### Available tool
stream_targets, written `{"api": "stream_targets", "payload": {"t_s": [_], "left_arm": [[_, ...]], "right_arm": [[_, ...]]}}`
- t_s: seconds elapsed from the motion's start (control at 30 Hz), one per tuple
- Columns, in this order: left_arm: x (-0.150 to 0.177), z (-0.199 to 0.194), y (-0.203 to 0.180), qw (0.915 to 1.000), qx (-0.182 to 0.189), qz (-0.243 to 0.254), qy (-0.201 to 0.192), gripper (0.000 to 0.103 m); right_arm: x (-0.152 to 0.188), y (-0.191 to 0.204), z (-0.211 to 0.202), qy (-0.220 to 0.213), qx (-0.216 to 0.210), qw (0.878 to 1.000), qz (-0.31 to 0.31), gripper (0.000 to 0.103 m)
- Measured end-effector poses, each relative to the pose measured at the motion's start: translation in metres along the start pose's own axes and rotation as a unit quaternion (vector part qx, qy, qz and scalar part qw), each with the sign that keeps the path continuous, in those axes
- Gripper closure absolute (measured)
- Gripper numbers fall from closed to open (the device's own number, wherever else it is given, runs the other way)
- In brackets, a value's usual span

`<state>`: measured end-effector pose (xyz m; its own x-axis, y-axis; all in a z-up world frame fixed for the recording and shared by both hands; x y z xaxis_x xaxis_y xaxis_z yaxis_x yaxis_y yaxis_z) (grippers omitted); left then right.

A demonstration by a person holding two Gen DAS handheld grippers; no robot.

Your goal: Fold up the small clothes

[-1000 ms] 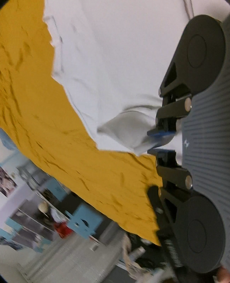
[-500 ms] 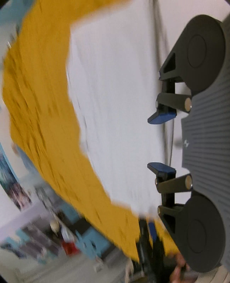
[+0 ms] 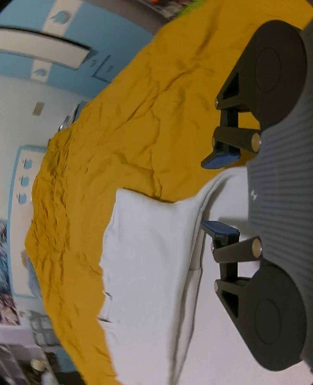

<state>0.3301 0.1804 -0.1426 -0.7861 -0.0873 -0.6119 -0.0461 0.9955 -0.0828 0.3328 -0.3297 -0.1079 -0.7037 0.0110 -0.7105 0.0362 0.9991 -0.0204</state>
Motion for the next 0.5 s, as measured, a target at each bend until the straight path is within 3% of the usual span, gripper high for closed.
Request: {"api": "stream_targets", "payload": {"t_s": [0.03, 0.07, 0.1, 0.13, 0.23, 0.4, 0.5], "left_arm": [[0.0, 0.001, 0.0, 1.0, -0.004, 0.001, 0.002, 0.055], [0.0, 0.001, 0.0, 1.0, -0.009, 0.002, 0.001, 0.057], [0.0, 0.0, -0.001, 0.9999, -0.01, 0.004, 0.001, 0.061], [0.0, -0.001, -0.002, 0.9999, -0.012, 0.007, 0.001, 0.063], [-0.001, 0.0, -0.004, 0.9995, -0.018, 0.024, 0.006, 0.067], [0.005, 0.016, -0.004, 0.9962, -0.055, 0.062, 0.024, 0.069], [0.006, 0.017, -0.003, 0.9958, -0.06, 0.065, 0.026, 0.069]], "right_arm": [[0.0, -0.003, 0.002, 0.002, 0.003, 1.0, -0.011, 0.06], [0.002, -0.001, 0.01, 0.009, 0.009, 1.0, -0.023, 0.066], [0.002, 0.0, 0.015, 0.011, 0.016, 0.999, -0.03, 0.091], [-0.001, -0.002, 0.016, 0.006, 0.024, 0.999, -0.028, 0.103], [-0.009, -0.013, 0.007, -0.015, 0.013, 1.0, 0.018, 0.103], [0.011, -0.029, 0.026, 0.045, 0.005, 0.997, 0.057, 0.103], [0.016, -0.034, 0.034, 0.057, -0.002, 0.995, 0.08, 0.103]]}}
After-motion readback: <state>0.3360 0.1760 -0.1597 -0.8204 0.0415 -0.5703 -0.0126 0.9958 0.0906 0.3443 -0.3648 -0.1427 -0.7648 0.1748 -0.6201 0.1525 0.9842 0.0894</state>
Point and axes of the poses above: each gripper's, at about its wrist camera, not at the fingertips, and z roughly the way its jaws point, y to its left, x to its underside, the point moved 9 cm from there along z, roughly the way its jaws point, and after that the axes turned 13 degrees about z, right-handed, at the moved point
